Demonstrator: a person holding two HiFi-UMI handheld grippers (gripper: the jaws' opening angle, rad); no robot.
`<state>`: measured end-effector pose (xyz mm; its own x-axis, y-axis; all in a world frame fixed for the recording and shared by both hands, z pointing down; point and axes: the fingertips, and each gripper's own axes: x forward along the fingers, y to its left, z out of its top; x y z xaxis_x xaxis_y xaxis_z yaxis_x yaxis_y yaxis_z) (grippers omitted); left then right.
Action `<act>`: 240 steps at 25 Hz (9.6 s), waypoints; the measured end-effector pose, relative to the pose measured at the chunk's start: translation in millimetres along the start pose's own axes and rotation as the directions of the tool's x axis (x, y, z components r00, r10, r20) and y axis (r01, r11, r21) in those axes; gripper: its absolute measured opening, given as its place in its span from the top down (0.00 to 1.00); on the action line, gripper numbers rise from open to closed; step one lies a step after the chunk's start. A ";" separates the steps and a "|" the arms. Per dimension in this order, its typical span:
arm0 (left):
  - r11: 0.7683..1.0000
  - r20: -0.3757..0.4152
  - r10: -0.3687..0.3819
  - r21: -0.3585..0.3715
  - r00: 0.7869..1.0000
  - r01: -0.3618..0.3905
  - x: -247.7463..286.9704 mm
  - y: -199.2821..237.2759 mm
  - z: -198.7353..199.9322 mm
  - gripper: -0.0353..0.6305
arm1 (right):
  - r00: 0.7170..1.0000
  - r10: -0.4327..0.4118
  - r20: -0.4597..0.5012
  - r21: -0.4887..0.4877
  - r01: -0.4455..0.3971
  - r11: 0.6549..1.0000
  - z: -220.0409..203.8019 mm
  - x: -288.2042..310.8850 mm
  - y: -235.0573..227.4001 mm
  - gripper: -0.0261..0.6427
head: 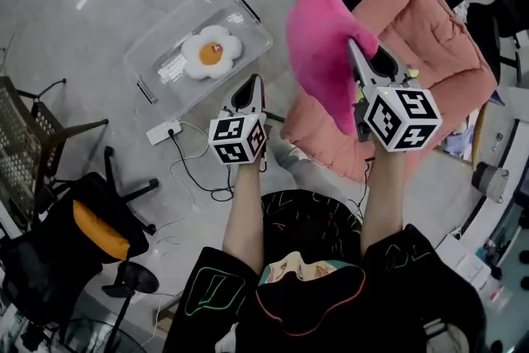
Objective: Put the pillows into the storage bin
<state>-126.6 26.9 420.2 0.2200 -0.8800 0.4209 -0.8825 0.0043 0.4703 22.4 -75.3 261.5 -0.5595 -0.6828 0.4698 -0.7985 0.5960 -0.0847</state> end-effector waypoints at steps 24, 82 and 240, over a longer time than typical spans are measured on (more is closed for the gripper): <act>0.916 -0.055 0.359 -0.172 0.932 -0.363 -44.0 282.9 14.5 0.96 | 0.883 0.293 -0.368 -0.096 -0.349 0.932 -113.3 345.3 225.2 0.72; 0.965 -0.608 -0.152 0.078 0.779 0.250 311.2 -248.3 -251.8 0.71 | 0.812 -0.413 -0.413 0.759 0.557 0.336 -469.1 -132.6 -418.0 0.60; 0.875 0.576 0.183 0.274 0.797 -0.399 -148.1 38.3 332.2 0.96 | 0.791 0.489 0.368 -0.280 -0.407 0.870 187.4 80.2 201.9 0.96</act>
<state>-331.2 -0.4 118.2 -0.2256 -0.9739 -0.0252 -0.9739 0.2248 0.0313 -225.3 -88.9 117.4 -0.9145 -0.4044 0.0071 -0.4045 0.9144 -0.0186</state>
